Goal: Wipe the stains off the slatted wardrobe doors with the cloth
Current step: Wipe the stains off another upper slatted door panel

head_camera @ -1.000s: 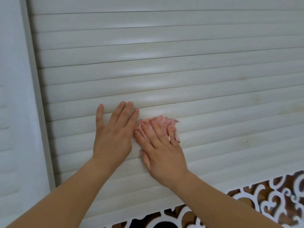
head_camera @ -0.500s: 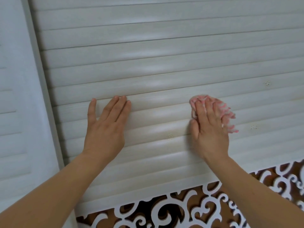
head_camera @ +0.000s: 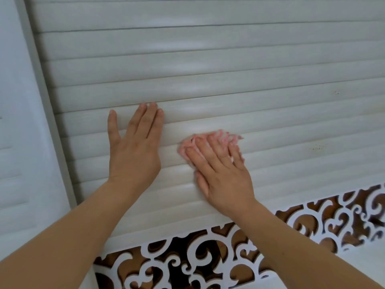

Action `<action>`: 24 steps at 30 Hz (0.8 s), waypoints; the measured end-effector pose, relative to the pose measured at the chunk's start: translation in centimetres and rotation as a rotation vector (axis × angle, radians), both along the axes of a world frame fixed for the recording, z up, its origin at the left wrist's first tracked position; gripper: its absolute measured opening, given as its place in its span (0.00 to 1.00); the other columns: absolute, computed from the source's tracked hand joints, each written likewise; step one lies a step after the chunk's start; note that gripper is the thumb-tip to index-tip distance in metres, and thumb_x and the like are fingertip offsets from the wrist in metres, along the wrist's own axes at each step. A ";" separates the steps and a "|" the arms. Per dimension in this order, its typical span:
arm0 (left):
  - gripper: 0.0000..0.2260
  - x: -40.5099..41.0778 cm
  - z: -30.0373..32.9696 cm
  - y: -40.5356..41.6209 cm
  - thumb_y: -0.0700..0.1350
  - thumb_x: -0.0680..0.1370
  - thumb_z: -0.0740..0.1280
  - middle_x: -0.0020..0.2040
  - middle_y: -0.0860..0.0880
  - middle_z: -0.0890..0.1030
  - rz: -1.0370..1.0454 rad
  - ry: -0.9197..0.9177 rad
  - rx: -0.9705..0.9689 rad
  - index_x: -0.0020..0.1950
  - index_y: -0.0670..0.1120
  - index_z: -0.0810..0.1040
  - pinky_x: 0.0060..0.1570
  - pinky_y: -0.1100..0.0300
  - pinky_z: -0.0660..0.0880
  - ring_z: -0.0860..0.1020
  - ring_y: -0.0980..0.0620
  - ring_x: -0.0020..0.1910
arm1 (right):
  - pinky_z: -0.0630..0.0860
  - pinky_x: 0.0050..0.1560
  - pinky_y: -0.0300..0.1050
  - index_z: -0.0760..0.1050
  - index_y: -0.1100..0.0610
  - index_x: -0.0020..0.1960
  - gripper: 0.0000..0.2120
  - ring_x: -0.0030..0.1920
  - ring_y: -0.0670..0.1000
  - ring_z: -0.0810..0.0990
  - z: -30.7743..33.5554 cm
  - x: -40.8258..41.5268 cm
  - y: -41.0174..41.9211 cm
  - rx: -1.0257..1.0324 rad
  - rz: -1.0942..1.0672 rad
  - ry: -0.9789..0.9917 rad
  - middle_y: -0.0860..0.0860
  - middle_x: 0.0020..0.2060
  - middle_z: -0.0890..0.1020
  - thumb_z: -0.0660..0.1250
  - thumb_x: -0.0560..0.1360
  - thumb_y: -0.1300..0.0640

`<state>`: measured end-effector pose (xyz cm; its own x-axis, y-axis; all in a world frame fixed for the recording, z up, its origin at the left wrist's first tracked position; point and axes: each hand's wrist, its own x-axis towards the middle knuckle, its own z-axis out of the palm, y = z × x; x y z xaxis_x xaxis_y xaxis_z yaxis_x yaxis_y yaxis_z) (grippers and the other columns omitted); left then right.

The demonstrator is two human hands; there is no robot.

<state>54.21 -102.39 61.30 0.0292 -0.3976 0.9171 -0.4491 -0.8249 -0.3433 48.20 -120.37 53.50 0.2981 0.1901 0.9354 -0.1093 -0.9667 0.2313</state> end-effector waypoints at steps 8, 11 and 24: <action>0.26 0.0 0.2 -0.4 0.33 0.71 0.51 0.69 0.42 0.71 -0.034 -0.017 -0.050 0.69 0.38 0.69 0.67 0.33 0.51 0.69 0.43 0.68 | 0.50 0.74 0.61 0.56 0.51 0.77 0.28 0.76 0.54 0.52 -0.7 -2.2 -5.9 0.569 -0.080 0.010 0.53 0.76 0.58 0.46 0.78 0.46; 0.25 0.1 0.1 -0.7 0.32 0.70 0.53 0.67 0.42 0.73 -0.046 -0.039 -0.067 0.67 0.38 0.71 0.66 0.33 0.53 0.71 0.43 0.67 | 0.46 0.74 0.59 0.53 0.51 0.77 0.29 0.76 0.54 0.48 -0.8 -1.3 -3.3 0.687 -0.020 -0.021 0.53 0.76 0.54 0.45 0.77 0.45; 0.26 -0.1 0.1 -0.5 0.39 0.70 0.58 0.69 0.41 0.70 -0.061 0.011 -0.033 0.69 0.38 0.69 0.63 0.29 0.50 0.68 0.43 0.69 | 0.58 0.70 0.62 0.63 0.52 0.73 0.25 0.74 0.57 0.61 -3.2 2.4 6.5 0.034 0.084 -0.048 0.52 0.73 0.65 0.58 0.77 0.52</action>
<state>54.09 -102.93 61.35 0.0157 -0.3689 0.9294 -0.5022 -0.8066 -0.3117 50.61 -113.89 50.30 0.2375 0.1800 0.9546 -0.0379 -0.9802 0.1943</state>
